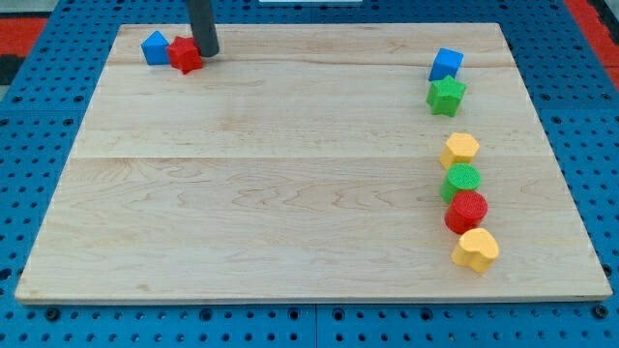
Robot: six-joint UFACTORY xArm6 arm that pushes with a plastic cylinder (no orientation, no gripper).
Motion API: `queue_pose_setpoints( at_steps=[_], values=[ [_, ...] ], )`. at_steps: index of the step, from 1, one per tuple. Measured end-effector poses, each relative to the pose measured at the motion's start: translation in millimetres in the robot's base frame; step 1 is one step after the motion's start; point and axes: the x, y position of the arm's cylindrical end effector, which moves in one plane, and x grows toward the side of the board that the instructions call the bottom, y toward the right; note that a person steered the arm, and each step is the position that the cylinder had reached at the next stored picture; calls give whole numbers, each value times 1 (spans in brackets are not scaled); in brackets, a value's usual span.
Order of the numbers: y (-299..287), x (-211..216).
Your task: Slide the blue cube down a bit
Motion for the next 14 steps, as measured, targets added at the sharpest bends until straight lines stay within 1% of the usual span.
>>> queue_pose_setpoints(
  at_steps=[1, 2, 3, 6, 8, 9, 10, 14],
  values=[
    [-8, 0],
    [4, 0],
    [46, 0],
    [231, 0],
    [328, -1],
    [361, -2],
    [369, 4],
    [376, 49]
  ],
)
